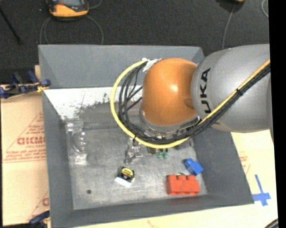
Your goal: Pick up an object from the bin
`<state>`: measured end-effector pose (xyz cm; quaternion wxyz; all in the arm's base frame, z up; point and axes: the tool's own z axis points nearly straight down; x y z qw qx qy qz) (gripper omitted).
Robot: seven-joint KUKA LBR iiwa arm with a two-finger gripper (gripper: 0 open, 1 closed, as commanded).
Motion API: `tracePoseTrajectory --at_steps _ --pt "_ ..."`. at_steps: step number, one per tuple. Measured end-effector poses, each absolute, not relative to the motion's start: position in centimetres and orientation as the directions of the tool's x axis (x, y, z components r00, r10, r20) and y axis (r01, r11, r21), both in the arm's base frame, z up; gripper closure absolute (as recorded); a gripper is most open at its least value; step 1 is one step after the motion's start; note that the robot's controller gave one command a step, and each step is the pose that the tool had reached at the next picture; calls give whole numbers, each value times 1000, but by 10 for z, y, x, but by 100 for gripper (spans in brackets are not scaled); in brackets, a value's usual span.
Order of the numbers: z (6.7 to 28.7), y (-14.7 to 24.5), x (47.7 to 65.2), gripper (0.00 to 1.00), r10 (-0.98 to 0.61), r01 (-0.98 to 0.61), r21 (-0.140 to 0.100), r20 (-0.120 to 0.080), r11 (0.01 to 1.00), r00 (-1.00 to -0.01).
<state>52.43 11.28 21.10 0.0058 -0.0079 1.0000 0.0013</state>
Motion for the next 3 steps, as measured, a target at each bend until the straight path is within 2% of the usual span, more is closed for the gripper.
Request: tracePoseTrajectory --at_steps 1,2,3 --pt "206 113 522 0 -14 -14 1 -3 1000 -1000" --pt "71 96 529 0 28 28 4 -12 1000 -1000" --pt "76 96 532 100 31 31 6 -19 1000 -999"
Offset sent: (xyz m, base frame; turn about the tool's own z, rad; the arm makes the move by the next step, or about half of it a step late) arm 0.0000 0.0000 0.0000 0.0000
